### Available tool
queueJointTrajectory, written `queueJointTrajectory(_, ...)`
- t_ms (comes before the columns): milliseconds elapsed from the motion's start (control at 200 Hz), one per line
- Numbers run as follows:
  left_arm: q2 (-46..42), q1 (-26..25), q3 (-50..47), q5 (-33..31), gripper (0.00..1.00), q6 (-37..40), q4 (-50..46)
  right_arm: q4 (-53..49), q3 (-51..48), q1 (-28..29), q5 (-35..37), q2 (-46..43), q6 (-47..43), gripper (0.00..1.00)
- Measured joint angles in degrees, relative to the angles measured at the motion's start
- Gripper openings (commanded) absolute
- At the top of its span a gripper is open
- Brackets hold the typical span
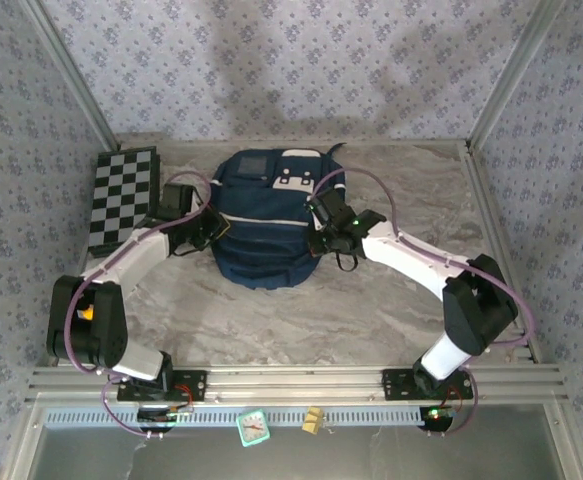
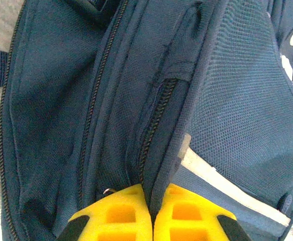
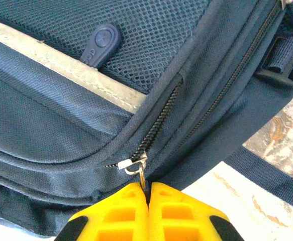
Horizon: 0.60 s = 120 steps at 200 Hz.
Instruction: Pack books, pencil case, and school supplies into a backpack
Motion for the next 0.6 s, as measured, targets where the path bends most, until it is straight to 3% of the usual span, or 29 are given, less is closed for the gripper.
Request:
queueJointTrajectory(355, 7.32, 2.45, 10.14, -0.92, 0.00, 12.90, -6.56, 4.33, 3.43, -1.68, -1.40, 4.31, -12.66, 0.00)
queueJointTrajectory(600, 9.29, 2.51, 12.76, -1.38, 0.00, 17.55, -8.37, 4.87, 6.23, -3.72, -1.22, 7.91, -17.18, 0.00)
